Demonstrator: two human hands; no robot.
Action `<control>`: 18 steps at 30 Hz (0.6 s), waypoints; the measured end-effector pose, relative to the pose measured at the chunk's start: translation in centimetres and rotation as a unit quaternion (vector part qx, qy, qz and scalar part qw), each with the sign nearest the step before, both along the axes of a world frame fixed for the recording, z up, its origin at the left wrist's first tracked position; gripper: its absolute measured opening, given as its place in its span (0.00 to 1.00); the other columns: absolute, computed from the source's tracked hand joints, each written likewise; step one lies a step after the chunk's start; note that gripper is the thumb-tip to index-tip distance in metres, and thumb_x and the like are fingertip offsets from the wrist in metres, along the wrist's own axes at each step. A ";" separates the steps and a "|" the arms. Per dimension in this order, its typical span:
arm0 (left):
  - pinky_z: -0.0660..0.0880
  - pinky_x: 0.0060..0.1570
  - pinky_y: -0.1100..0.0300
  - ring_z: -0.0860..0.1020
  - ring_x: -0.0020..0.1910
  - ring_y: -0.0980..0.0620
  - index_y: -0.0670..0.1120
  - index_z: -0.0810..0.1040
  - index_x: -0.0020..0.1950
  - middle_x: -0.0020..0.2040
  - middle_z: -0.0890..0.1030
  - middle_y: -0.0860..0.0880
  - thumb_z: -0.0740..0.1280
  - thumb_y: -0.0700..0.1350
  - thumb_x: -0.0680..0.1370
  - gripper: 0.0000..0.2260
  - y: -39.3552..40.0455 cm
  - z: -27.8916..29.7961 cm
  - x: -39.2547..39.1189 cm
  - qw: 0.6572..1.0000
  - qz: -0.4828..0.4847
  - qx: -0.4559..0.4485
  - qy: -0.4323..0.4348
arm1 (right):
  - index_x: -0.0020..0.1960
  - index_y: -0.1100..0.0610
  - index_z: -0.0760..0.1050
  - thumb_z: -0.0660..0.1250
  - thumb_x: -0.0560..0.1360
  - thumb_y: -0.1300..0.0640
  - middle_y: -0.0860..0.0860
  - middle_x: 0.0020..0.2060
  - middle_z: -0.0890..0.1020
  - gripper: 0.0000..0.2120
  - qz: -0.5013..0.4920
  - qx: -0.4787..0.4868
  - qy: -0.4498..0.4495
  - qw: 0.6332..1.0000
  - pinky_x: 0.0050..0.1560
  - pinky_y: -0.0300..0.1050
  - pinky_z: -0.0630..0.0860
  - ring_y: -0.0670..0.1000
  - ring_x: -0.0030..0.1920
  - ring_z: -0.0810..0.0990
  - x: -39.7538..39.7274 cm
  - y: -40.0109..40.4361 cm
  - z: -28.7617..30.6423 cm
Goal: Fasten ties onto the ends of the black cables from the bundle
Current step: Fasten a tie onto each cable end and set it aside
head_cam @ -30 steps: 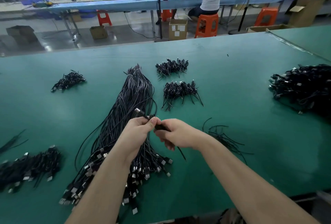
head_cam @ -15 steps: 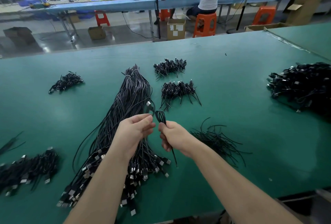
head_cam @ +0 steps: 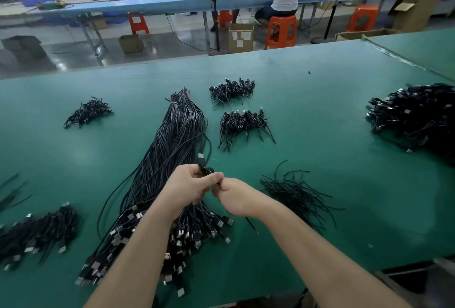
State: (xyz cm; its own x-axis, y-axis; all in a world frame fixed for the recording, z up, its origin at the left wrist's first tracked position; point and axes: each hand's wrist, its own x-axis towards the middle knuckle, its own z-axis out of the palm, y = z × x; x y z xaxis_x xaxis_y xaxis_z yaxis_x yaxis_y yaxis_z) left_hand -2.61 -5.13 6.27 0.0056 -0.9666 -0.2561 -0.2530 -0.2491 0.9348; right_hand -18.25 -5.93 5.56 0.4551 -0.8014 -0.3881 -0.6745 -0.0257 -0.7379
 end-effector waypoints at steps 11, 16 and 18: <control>0.62 0.22 0.63 0.66 0.22 0.54 0.37 0.79 0.45 0.30 0.79 0.45 0.73 0.41 0.78 0.08 -0.7 -0.7 0.2 0.999 0.035 -0.018 0.029 | 0.49 0.55 0.76 0.54 0.86 0.50 0.45 0.31 0.67 0.15 -0.130 0.217 -0.377 0.891 0.24 0.35 0.57 0.45 0.28 0.60 -0.4 0.7 -1.8; 0.62 0.23 0.63 0.66 0.23 0.54 0.35 0.78 0.47 0.29 0.76 0.47 0.72 0.40 0.78 0.08 -0.8 -1.2 -0.1 1.000 -0.002 0.002 0.022 | 0.45 0.55 0.71 0.55 0.86 0.49 0.47 0.31 0.66 0.14 -0.127 0.247 -0.402 0.872 0.25 0.36 0.59 0.45 0.29 0.60 -0.6 0.9 -2.8; 0.63 0.24 0.63 0.66 0.25 0.54 0.33 0.78 0.48 0.29 0.75 0.48 0.72 0.40 0.79 0.09 -0.9 -1.6 -0.2 1.000 -0.012 0.019 0.016 | 0.45 0.55 0.69 0.54 0.86 0.50 0.47 0.31 0.66 0.14 -0.129 0.241 -0.397 0.876 0.25 0.37 0.60 0.46 0.29 0.60 -0.6 0.9 -3.5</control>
